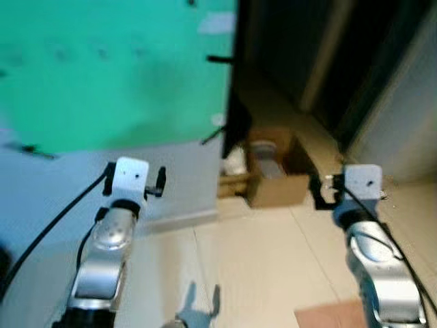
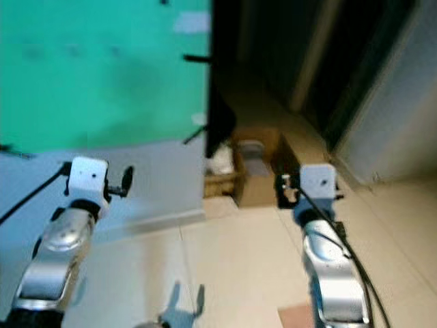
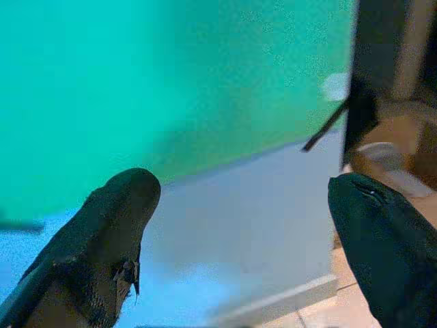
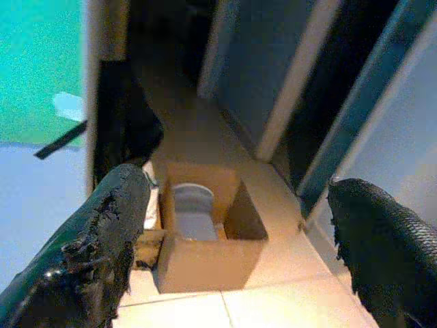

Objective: Hang keys on a hook

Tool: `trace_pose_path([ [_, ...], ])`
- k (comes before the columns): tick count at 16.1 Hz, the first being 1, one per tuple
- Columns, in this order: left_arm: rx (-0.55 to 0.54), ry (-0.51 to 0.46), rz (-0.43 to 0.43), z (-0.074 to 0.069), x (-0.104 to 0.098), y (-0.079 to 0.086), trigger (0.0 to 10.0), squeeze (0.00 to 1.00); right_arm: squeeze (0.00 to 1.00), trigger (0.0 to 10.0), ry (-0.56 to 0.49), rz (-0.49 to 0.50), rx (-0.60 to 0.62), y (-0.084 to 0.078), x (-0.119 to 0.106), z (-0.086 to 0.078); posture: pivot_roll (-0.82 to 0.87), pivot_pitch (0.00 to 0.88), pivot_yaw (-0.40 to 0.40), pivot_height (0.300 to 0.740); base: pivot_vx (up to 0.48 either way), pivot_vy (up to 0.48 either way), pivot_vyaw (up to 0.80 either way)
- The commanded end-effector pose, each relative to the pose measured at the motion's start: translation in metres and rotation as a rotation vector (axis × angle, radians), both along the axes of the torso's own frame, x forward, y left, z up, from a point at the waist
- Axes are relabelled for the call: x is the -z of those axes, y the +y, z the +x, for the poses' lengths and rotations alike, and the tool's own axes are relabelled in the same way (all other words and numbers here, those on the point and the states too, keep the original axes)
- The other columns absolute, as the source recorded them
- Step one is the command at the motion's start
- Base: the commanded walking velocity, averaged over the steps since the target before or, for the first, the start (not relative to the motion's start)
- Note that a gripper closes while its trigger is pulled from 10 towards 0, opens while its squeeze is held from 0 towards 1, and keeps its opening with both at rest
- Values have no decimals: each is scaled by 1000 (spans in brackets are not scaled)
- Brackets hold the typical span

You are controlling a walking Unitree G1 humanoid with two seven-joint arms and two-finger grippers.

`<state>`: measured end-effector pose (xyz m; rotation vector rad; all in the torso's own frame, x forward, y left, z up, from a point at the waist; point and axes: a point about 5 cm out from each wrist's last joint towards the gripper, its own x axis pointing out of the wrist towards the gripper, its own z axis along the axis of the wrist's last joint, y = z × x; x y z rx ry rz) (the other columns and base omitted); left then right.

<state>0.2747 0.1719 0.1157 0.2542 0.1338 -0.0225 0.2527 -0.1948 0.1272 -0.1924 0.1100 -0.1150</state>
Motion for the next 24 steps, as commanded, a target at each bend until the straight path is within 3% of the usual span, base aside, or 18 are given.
trace_pose_path([
  [1,19,-5,6,1,-3,-8,10000,1000,1000,10000,5,2,41,-5,1,3,-149,0,-64,740,0,0,800],
  [4,-30,-1,7,-3,-3,2,10000,1000,1000,10000,10,57,58,0,4,9,-121,0,-79,740,0,0,800],
  [6,-8,-10,-6,-13,-4,9,10000,1000,1000,10000,7,-30,39,6,7,11,-83,0,-76,740,0,0,800],
  [7,-3,-2,-2,-16,-3,10,10000,894,1000,10000,17,24,32,7,10,9,-83,0,-75,740,0,0,800],
  [8,8,-1,8,-17,-4,9,10000,0,1000,10000,20,48,60,5,11,6,-90,0,-65,740,0,0,800],
  [10,14,-8,63,-17,-4,9,10000,0,1000,10000,22,66,84,3,13,3,-101,0,-52,740,0,0,800],
  [14,49,-11,40,-11,-5,6,10000,0,1000,10000,32,139,150,2,16,-4,-132,0,1,740,0,0,400],
  [15,97,-17,42,-8,-8,1,10000,0,0,10000,31,188,134,6,20,-6,-131,0,27,740,0,0,0],
  [19,141,-22,22,-3,-13,4,10000,0,0,10000,23,119,102,12,21,-8,-128,0,73,740,64,0,0],
  [21,148,-18,16,-3,-12,4,10000,0,0,10000,31,226,84,14,21,-9,-123,0,68,740,255,0,0],
  [24,168,-14,5,-5,-11,0,10000,0,0,10000,12,235,41,18,18,-7,-110,0,49,740,301,0,0],
])
